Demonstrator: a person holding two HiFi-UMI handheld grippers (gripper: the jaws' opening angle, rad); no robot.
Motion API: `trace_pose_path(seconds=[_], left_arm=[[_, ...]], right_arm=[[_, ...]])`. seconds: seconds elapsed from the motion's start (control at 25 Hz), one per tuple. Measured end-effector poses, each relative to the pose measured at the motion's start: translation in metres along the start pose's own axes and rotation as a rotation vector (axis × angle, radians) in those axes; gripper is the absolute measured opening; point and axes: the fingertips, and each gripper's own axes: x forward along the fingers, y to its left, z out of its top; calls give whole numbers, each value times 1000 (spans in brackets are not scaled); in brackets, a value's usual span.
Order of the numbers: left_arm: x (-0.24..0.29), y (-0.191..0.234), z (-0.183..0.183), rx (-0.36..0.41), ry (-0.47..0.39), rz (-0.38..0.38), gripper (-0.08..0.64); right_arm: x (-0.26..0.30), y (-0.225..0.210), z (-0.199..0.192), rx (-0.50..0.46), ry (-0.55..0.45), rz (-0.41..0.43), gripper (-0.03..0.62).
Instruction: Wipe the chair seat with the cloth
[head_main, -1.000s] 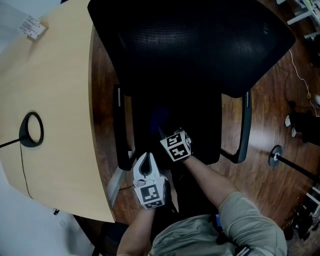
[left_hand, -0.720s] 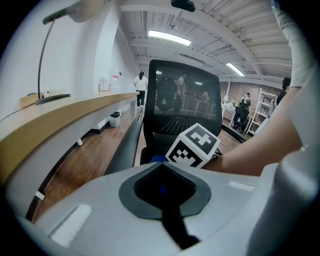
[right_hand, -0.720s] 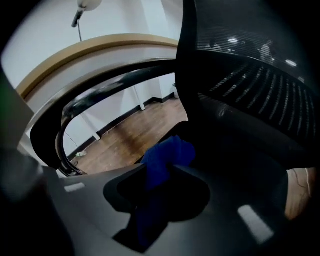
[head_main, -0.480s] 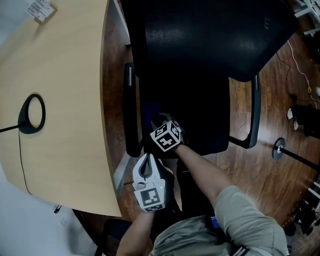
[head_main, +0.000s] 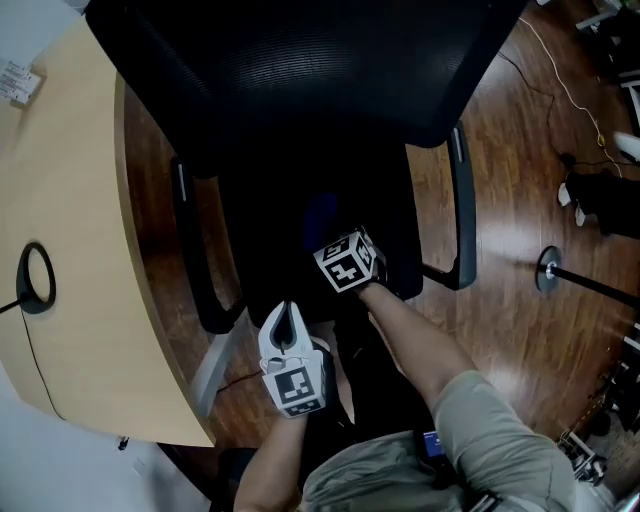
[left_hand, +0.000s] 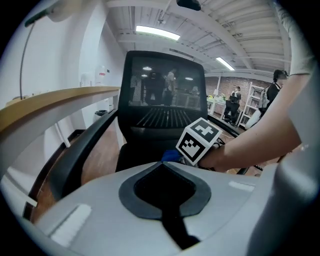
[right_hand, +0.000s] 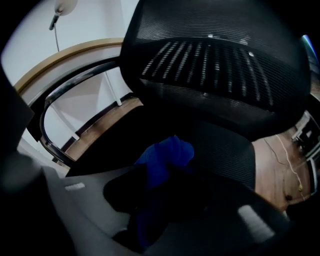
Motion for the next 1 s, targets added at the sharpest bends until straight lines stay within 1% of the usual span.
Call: trace_pose_path(seconds=[0.12, 0.24, 0.32, 0.44, 0.56, 0.76, 0.88, 1.0], left_arm=[[18, -31, 8, 26, -15, -48, 5], [33, -60, 14, 57, -13, -94, 5], [42, -78, 18, 78, -11, -124, 5], [54, -100, 18, 104, -8, -163, 5], [63, -116, 9, 116, -5, -187, 5], [71, -127, -3, 119, 11, -208, 5], [66, -121, -8, 110, 14, -202, 5], [53, -104, -13, 90, 13, -181, 5]], right_arm=[[-22, -61, -26, 71, 12, -97, 92], [-45, -111, -53, 162, 16, -179, 92], [-58, -136, -72, 241, 11, -218, 92], [-73, -161, -101, 349, 6, -269, 92], [-78, -168, -120, 436, -2, -298, 92], [-76, -167, -137, 542, -6, -307, 92], [-78, -168, -141, 546, -6, -315, 92], [-83, -163, -130, 528, -35, -330, 92]])
